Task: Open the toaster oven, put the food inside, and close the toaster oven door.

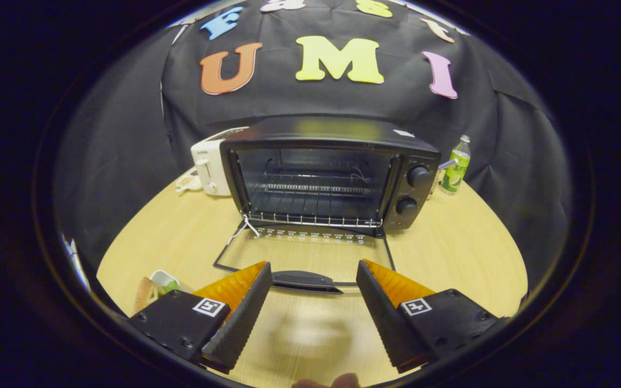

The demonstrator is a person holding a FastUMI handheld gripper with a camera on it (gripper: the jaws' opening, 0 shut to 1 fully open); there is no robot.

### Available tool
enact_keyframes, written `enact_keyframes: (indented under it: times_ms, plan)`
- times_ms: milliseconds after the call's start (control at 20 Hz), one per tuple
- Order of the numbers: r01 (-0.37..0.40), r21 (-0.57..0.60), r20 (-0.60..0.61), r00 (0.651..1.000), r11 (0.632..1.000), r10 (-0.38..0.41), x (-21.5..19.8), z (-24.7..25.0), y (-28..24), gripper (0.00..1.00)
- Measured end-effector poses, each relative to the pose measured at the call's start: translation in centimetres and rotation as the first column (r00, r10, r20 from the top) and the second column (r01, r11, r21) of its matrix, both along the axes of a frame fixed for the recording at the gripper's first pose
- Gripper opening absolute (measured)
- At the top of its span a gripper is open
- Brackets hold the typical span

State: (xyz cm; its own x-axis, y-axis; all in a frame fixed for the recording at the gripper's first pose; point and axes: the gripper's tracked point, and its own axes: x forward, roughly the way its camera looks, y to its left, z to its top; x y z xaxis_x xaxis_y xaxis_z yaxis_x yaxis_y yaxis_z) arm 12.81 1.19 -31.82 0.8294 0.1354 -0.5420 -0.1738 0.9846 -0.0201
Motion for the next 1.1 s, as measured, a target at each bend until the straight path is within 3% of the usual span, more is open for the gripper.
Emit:
enact_keyframes:
  times_ms: [350, 450, 700, 900, 1100]
  plan:
    - [-0.047, 0.162, -0.123, 0.99, 0.986, 0.068, -5.9, 6.3, -1.5, 1.0]
    - [-0.073, 0.232, -0.184, 0.976, 0.97, 0.118, -7.5, 6.3, -0.3, 1.0]
    - [-0.098, 0.37, -0.304, 0.927, 0.924, 0.221, -10.7, 5.5, 3.5, 1.0]
    - [-0.008, 0.511, -0.429, 0.864, 0.859, 0.263, -12.2, 3.5, 7.8, 0.99]
    - [0.033, 0.583, -0.516, 0.787, 0.812, 0.339, -12.9, 1.4, 11.9, 0.97]
